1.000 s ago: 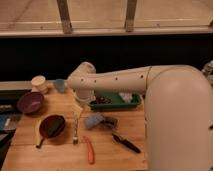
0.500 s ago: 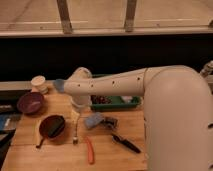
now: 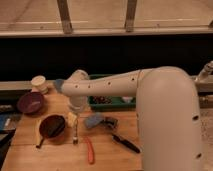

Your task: Place fork in plastic cup

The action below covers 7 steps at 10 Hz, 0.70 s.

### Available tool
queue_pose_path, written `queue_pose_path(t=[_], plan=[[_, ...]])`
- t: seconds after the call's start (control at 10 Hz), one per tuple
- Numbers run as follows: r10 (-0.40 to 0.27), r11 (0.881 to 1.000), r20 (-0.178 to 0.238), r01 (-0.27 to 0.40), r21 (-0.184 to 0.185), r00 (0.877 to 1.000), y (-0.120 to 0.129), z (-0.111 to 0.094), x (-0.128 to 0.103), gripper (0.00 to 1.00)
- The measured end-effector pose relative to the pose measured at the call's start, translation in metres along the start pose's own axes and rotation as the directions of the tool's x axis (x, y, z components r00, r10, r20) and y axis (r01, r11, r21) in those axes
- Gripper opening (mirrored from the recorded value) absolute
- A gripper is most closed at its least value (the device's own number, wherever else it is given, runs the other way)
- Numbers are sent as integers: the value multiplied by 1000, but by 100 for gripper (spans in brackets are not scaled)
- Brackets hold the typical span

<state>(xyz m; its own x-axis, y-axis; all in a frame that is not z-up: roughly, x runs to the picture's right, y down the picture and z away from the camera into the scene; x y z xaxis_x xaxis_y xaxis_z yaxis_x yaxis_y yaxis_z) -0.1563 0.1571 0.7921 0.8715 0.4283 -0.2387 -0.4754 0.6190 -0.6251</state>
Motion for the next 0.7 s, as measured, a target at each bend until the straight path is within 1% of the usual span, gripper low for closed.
queue_pose_path(t=[0.1,0.3,0.5,0.7], plan=[[-3,1000,-2,3,-15,1000,3,7,-1,76],[3,999,-2,-3,-38,1000,7,14,0,76],[10,999,-7,-11,-50,1000,14,22,-1,76],[23,998,-8,-23,-52,1000,20,28,-3,76]])
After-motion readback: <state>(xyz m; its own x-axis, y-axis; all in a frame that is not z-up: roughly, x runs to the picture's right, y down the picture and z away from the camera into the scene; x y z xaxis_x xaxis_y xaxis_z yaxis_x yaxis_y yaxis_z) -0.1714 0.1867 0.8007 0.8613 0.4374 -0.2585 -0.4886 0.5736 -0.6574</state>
